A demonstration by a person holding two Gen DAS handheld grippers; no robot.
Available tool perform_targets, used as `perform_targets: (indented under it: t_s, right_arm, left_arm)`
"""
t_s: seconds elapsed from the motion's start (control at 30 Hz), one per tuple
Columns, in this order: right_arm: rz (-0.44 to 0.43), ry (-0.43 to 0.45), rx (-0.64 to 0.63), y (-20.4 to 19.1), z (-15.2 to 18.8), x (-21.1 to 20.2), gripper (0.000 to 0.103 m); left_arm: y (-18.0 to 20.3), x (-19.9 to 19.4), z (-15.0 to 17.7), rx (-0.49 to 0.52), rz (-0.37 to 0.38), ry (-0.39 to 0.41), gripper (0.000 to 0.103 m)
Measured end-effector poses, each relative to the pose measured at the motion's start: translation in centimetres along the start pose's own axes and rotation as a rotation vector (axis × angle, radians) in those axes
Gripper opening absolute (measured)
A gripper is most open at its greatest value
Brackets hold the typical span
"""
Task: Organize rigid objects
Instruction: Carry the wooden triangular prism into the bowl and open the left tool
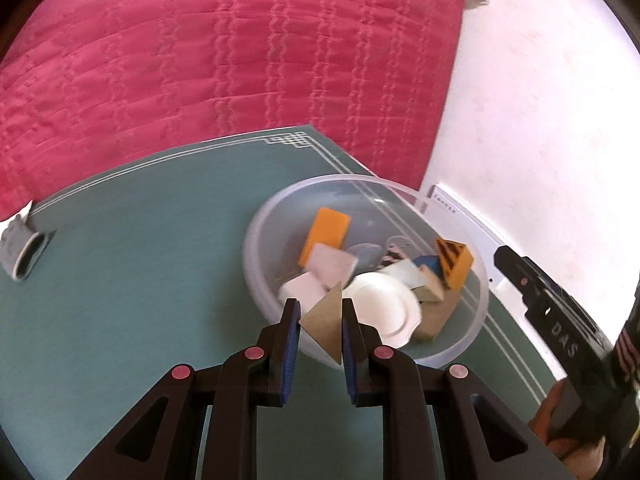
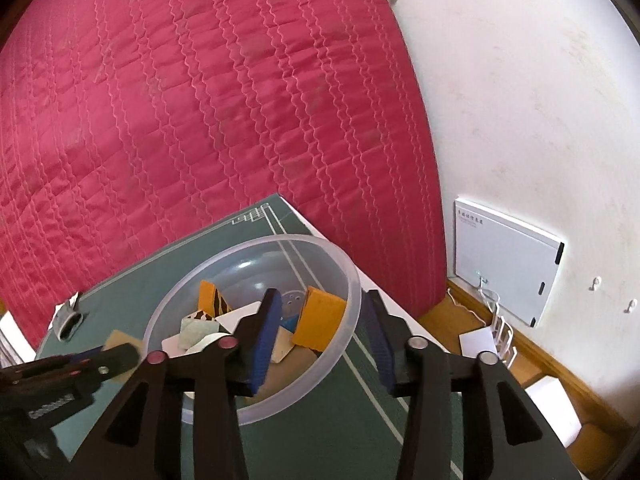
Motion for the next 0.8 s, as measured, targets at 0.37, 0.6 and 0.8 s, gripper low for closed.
perform_targets:
  t_s: [0.37, 0.6, 0.8]
  right_arm:
    - [-0.011, 0.002, 0.015, 0.2, 0.0, 0.1, 0.045]
    - [-0.011, -0.001, 0.025, 0.3, 0.0, 0.0, 0.045]
    - [-0.010, 0.002, 0.040, 0.6, -0.1, -0.1, 0.047]
  left_arm:
    - [3.3, 2.8, -1.7, 0.050, 0.037, -0.011, 0.021]
    - [3.3, 4.9, -2.3, 0.052, 0.024, -0.030, 0.032]
    - [1.8, 4.1, -2.4, 0.000, -0.004, 0.012, 0.067]
Point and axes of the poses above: each gripper's, at about its wrist camera, not at the fingertips, and x roughly the way its jaws point, y to its right, z to its underside, the point moved 1 cm from there along x, roughly the way its jaws point, and after that the axes turned 15 degrees about -x, right-handed, at the moved point
